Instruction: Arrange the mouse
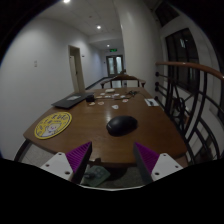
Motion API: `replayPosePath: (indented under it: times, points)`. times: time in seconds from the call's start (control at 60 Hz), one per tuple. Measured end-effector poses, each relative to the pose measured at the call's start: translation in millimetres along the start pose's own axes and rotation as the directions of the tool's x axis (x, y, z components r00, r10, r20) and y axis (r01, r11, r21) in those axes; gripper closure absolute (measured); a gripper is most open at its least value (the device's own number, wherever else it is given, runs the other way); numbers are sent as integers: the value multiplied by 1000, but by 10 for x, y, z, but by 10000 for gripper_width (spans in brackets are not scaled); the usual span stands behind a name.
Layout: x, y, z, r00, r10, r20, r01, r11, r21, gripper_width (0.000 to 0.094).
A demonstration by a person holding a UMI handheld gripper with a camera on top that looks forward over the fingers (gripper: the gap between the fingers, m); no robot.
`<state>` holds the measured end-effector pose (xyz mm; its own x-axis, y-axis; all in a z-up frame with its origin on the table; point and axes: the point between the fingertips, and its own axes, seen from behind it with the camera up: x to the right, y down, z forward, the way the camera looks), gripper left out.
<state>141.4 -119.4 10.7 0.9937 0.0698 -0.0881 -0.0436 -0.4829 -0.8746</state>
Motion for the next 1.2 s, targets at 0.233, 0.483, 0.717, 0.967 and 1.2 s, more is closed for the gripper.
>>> replayPosePath:
  times: [0.233,0.483,0.717,0.967,1.2]
  points:
    - [-55,-166,851,998,-65,-21,63,994,-88,108]
    - [43,-469,1464,995,-60,-74,48,986,-158,133]
    - [110,-573,1648,995,-36,-90,23,989,-145,552]
    - [-320,-1413,999,992,-82,-93,88,994,63,605]
    - [-2191,-1983,664,992,28,123,-47,986,157,606]
